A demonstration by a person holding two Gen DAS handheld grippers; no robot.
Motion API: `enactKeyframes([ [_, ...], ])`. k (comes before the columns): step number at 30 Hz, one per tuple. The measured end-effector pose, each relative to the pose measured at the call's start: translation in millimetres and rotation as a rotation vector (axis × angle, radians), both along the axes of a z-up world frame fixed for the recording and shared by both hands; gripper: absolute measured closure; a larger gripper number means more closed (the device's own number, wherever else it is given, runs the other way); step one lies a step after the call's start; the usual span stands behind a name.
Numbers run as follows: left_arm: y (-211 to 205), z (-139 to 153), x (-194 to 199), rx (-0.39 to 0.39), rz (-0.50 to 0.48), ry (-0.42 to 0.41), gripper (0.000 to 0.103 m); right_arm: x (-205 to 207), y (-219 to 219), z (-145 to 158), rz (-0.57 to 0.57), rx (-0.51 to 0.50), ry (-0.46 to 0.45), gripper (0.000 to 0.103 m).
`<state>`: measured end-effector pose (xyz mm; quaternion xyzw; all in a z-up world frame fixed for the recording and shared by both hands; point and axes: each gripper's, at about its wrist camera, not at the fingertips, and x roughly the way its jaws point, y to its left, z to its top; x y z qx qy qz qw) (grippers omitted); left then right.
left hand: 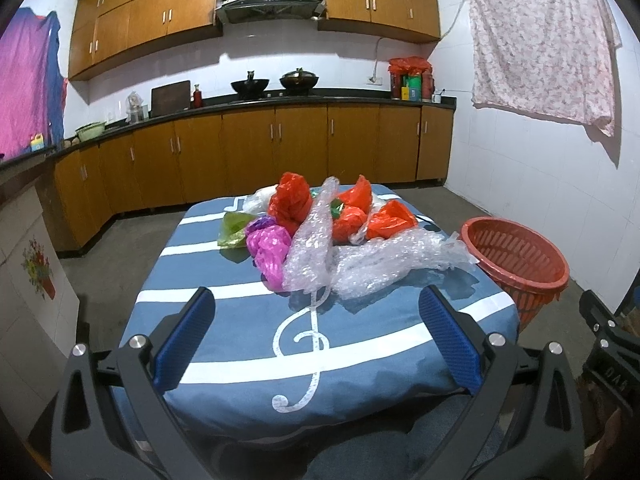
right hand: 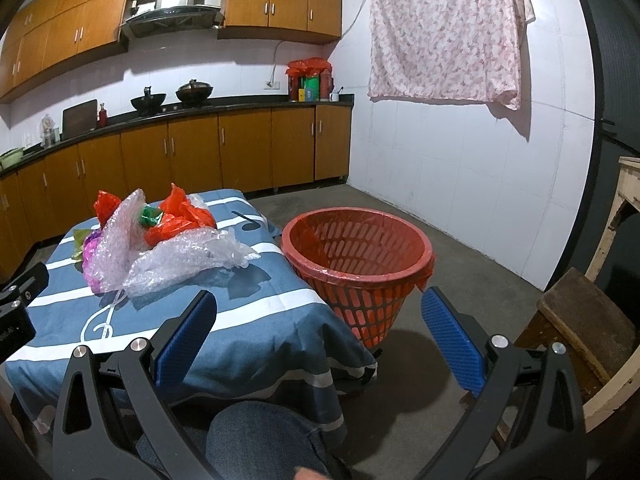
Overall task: Collect trash
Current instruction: 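Grasp clear bubble wrap with the left tool while the right tool grasps clear plastic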
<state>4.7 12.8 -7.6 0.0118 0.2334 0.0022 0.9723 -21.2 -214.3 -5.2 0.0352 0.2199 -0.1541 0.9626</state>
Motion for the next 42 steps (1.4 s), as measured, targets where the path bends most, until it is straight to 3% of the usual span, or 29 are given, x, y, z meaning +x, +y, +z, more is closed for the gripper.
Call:
enactKeyframes([
  [10, 42.7, -19.9, 19.7, -0.045, 0.095, 0.077, 0.004, 48.3, 19.1, -12.5, 0.087, -0.013, 0.048, 0.002],
  [14, 56.8, -24.5, 33.4, -0.058, 0.118, 0.091, 0.004, 79.8, 19.0, -16.8, 0.118, 0.051, 0.072, 0.003],
  [19, 69.0, -26.8, 52.7, -0.068, 0.151, 0.102, 0.004, 125.6, 19.5, -24.1, 0.146, 0.087, 0.106, 0.026],
  [27, 70.0, -25.2, 84.3, -0.093, 0.126, 0.1, 0.004, 176.2, 26.5, -31.1, 0.194, 0.103, 0.145, 0.043],
  [32, 59.5, -19.0, 111.9, -0.086, 0.089, 0.079, 0.004, 202.1, 18.9, -46.2, 0.186, 0.124, 0.221, 0.052],
  [37, 37.5, -19.2, 144.5, -0.054, 0.035, 0.091, 0.017, 207.9, 11.9, -61.2, 0.217, 0.168, 0.278, 0.087],
  [42, 17.7, -29.6, 176.9, -0.015, 0.002, 0.142, 0.03, 205.2, 7.4, -59.9, 0.246, 0.192, 0.268, 0.094],
])
